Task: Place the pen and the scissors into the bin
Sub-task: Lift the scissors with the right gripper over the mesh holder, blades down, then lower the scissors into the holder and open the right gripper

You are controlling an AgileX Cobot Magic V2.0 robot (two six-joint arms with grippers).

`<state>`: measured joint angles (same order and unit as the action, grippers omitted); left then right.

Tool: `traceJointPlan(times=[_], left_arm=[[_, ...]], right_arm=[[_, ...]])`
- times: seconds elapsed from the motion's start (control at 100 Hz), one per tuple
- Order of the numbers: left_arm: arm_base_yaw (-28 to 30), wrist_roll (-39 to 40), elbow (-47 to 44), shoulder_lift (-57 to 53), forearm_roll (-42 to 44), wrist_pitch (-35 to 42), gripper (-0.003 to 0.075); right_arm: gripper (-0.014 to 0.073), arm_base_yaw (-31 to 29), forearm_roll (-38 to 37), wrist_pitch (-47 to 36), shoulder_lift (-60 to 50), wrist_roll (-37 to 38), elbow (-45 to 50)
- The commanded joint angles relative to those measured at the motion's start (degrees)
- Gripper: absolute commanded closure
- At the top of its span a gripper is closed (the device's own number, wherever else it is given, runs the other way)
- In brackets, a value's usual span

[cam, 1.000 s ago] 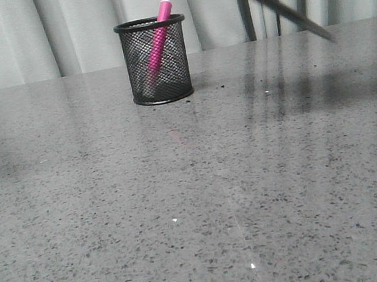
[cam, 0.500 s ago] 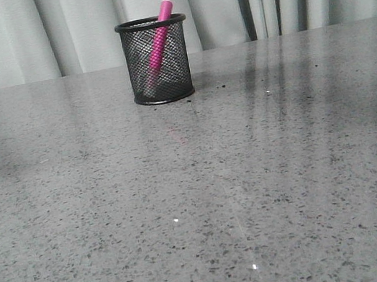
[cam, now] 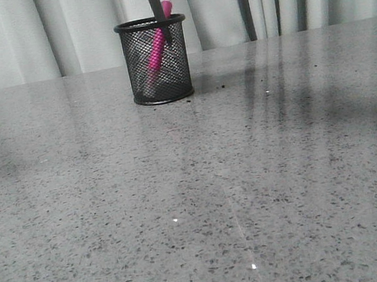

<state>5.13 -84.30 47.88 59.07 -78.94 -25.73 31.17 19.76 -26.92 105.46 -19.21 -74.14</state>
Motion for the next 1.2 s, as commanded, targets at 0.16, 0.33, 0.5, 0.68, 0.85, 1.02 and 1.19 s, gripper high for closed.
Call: traceJointPlan(times=[0.16, 0.33, 0.5, 0.68, 0.85, 1.02, 1.19], left_arm=[[0.22, 0.74, 1.53, -1.05, -2.47, 0.15, 0.0739], [0.22, 0.74, 1.53, -1.05, -2.47, -0.2, 0.0739], [0.22, 0.74, 1.53, -1.05, -2.47, -0.2, 0.0739], [0.22, 0.74, 1.53, -1.05, -2.47, -0.2, 0.0739], [0.22, 0.74, 1.53, -1.05, -2.47, -0.2, 0.0739], [0.22, 0.74, 1.53, -1.05, -2.47, -0.2, 0.0739], [0.22, 0.74, 1.53, -1.05, -2.47, -0.3, 0.0739]], right_arm=[[0.067, 0.47, -0.43, -5.14, -2.03, 2.12, -0.02], [0.067, 0.47, -0.43, -5.75, -1.66, 2.12, 1.62], [0.067, 0.47, -0.43, -5.77, -1.43, 2.12, 1.62], [0.067, 0.47, -0.43, -4.17, -1.43, 2.12, 1.62], [0.067, 0.47, -0.43, -3.13, -1.43, 2.12, 1.62], [0.067, 0.47, -0.43, -1.73, -1.43, 2.12, 1.62], [0.0669, 0.47, -0.43, -1.37, -1.08, 2.12, 1.62]])
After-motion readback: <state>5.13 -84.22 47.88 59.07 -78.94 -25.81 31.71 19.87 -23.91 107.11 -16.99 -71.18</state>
